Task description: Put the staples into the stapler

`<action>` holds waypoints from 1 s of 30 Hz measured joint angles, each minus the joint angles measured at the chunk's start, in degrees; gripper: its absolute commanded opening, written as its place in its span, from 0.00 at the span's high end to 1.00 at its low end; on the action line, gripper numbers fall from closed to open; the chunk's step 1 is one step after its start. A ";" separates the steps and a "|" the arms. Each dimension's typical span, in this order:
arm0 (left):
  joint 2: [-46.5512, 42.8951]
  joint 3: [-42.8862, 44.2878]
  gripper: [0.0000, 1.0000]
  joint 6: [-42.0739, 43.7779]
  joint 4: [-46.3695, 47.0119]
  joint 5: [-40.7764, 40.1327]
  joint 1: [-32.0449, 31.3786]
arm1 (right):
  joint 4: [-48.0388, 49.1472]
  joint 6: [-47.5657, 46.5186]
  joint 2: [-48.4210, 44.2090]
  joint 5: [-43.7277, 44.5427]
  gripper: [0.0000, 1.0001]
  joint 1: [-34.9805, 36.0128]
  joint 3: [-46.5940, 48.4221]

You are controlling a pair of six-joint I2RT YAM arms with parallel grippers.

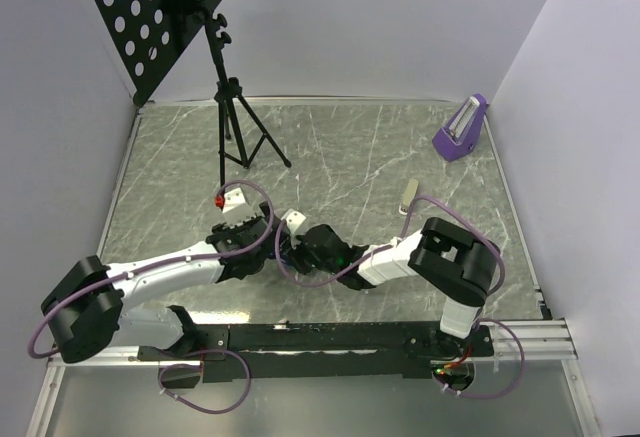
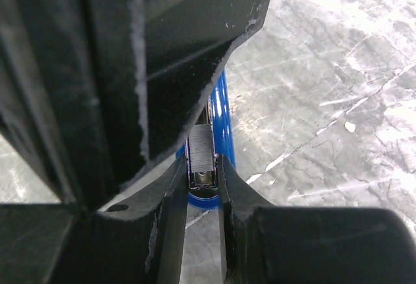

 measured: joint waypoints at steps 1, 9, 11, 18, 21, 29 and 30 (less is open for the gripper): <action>0.26 0.00 0.01 -0.15 0.26 -0.37 0.00 | 0.11 0.20 0.22 0.11 0.79 0.00 0.15; 3.80 0.02 0.01 1.16 2.91 -1.03 0.26 | 0.52 0.66 2.56 -0.39 0.70 0.13 2.71; 4.13 0.07 0.01 1.36 3.21 -0.90 0.26 | 0.57 0.98 2.56 -0.39 0.69 0.13 2.69; 4.74 0.57 0.01 1.36 3.02 0.42 0.07 | 1.44 1.60 1.97 -0.15 0.64 0.09 1.53; 5.46 1.31 0.01 1.27 2.47 0.81 -0.22 | 1.36 1.97 1.36 0.00 0.62 -0.02 0.85; 7.37 2.89 0.01 1.07 1.84 2.34 -0.90 | -0.68 2.93 -0.87 0.66 0.57 -0.31 -0.87; 7.65 3.17 0.01 1.09 1.73 2.60 -0.96 | -1.31 3.10 -1.40 0.96 0.55 -0.33 -1.16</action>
